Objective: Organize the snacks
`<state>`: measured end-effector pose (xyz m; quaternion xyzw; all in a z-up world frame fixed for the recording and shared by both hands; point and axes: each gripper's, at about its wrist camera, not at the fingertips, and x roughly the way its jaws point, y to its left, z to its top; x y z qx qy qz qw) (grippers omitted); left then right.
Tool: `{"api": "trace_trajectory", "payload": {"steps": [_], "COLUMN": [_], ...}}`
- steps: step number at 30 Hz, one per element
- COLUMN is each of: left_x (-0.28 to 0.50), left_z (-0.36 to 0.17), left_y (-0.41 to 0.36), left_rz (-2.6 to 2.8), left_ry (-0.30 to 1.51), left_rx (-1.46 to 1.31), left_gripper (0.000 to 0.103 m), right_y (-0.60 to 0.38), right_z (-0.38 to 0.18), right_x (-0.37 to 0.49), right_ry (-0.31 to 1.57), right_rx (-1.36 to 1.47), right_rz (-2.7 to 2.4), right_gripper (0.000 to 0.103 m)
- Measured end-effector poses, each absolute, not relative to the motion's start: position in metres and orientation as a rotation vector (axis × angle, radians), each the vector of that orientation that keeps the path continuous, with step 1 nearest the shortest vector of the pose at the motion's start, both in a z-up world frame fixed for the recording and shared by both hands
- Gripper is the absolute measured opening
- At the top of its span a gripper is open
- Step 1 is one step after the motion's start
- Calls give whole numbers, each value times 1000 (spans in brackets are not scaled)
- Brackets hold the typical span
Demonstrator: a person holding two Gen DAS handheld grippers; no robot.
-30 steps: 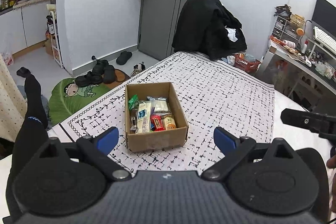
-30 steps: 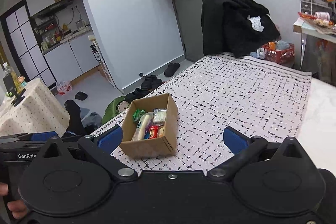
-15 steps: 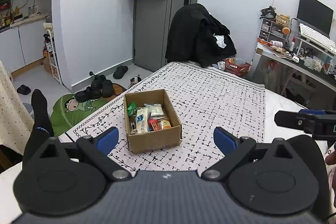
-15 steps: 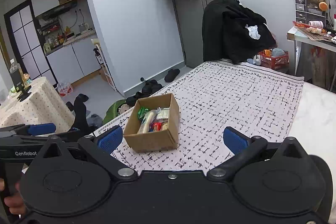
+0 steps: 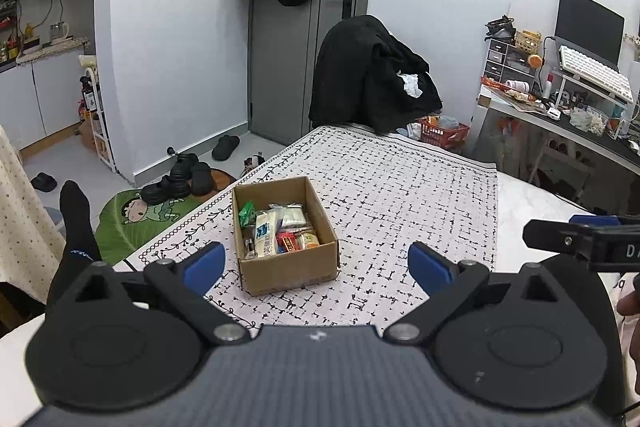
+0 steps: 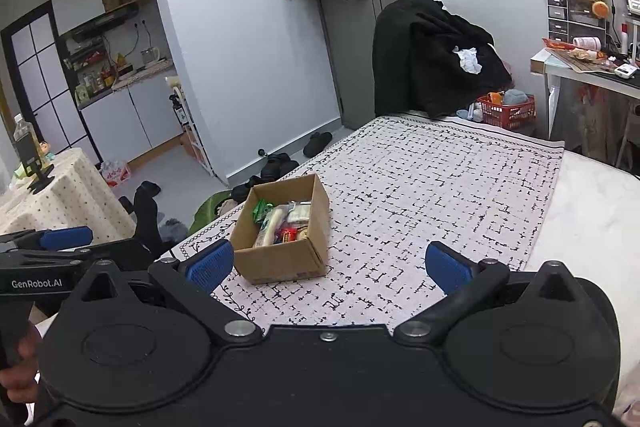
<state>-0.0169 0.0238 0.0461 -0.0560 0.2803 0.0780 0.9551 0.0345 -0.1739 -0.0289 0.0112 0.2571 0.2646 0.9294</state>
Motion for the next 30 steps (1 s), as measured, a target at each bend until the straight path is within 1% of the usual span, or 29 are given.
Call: {"api": "trace_trajectory", "payload": {"steps": [5,30], "left_x": [-17,-20], "left_z": [42,39], "left_y": [25,41], "left_rz": [163,180], "left_ry": [571,573], "left_rx": [-117,-150], "left_gripper": [100,100], "right_y": [-175,-173], "right_z": [-31,-29], "right_x": [37,31], "right_ry": [538,529], "right_rx": [30,2], "right_rz": [535,532], "right_gripper": [103,103]}}
